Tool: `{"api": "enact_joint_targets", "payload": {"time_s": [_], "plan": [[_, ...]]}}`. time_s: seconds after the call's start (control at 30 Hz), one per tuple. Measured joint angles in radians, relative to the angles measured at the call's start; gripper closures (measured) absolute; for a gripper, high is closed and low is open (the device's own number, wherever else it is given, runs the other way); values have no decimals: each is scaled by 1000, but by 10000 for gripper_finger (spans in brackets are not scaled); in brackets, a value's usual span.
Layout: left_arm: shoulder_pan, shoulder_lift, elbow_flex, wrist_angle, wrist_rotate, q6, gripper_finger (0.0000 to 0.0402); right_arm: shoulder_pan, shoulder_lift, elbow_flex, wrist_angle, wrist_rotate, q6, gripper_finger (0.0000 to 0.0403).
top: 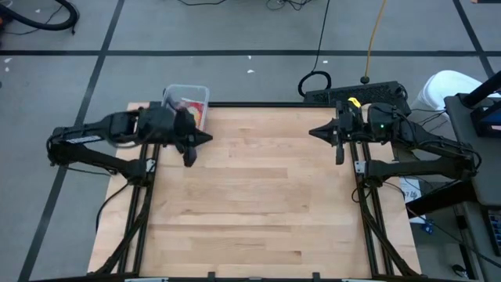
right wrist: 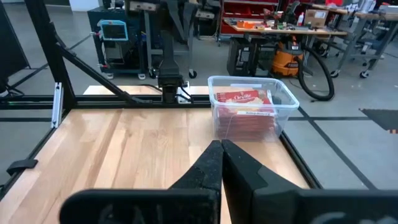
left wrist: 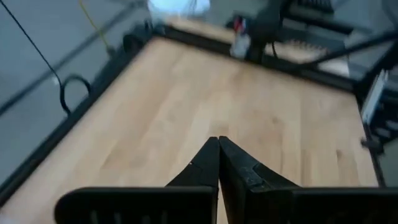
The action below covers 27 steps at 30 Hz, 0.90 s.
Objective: Sort popcorn bags into baskets
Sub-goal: Return to Home Position
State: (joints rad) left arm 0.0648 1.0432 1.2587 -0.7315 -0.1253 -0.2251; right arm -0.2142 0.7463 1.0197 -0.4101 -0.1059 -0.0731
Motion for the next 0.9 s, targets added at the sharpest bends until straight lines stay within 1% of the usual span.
{"api": "enact_joint_targets", "payload": {"time_s": [0.1,0.17,0.27,0.37,0.5,0.6,0.77,0.83,0.9], "plan": [[-56,-48,-144,194,-93,2,396,0,-36,-23,1,0,0,403],[-85,-76,-247,302,-129,7,396,4,-71,-48,2,1,0,403],[-109,-125,-378,458,-137,29,398,17,-128,-93,2,5,-24,403],[-134,-164,-480,541,-141,39,399,25,-173,-147,3,4,-72,403],[-154,-225,-578,572,-139,38,399,27,-222,-254,73,-14,-44,403],[-161,-264,-627,553,-138,8,399,27,-261,-348,184,-27,-21,403],[-161,-287,-643,416,-126,-19,382,26,-305,-491,341,-26,-48,403],[-161,-284,-644,399,-119,-27,374,26,-312,-543,377,-26,-26,403],[-161,-279,-644,395,-121,-77,372,26,-317,-592,422,-26,-33,403]]}}
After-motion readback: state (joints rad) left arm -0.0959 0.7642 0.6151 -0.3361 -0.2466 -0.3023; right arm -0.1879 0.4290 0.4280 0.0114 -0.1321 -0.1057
